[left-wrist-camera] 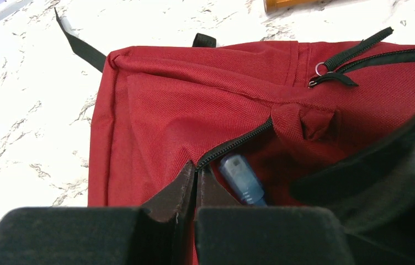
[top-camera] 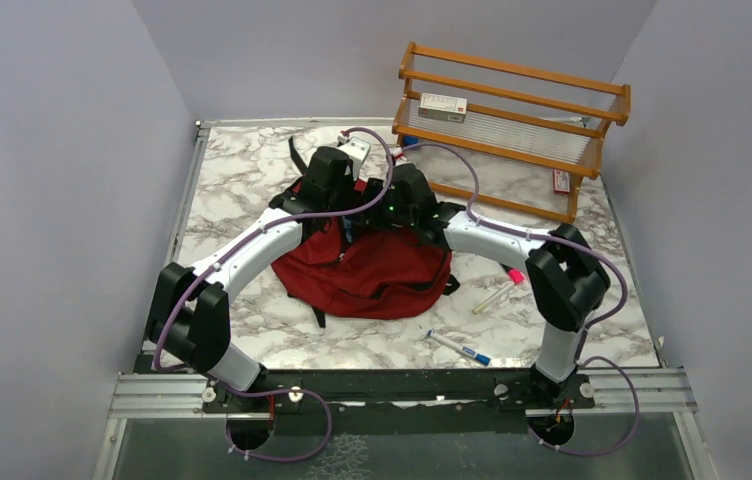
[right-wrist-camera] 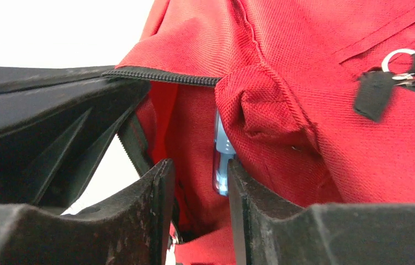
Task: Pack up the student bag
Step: Place the stationery in the student bag.
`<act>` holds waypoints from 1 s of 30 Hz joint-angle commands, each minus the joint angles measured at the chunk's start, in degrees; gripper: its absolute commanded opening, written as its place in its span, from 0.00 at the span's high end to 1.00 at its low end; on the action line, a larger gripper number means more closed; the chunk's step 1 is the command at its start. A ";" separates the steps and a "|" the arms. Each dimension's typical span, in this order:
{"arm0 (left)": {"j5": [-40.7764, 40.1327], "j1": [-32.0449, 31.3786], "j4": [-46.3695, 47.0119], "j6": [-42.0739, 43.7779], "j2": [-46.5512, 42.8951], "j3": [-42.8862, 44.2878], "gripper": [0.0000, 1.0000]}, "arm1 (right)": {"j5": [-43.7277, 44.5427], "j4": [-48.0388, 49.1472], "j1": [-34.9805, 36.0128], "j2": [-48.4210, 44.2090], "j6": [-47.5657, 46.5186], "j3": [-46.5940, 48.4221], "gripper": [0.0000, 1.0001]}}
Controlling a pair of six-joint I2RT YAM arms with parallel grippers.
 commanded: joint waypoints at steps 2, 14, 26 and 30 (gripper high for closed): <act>0.03 0.65 1.58 0.14 -2.54 -0.34 1.00 | 4.13 -2.79 -0.11 -5.92 -2.60 -2.09 0.46; -0.28 0.65 1.28 0.26 -1.76 -0.19 1.00 | 20.63 -17.58 -0.19 -22.10 -7.72 -8.67 0.47; -0.04 0.65 0.96 0.18 -1.30 0.08 1.00 | 27.55 -37.30 -18.58 -33.98 -12.16 -16.04 0.44; 0.52 0.65 0.80 0.06 -1.33 0.12 1.00 | 23.76 -40.05 -25.59 -27.82 -15.40 -15.98 0.35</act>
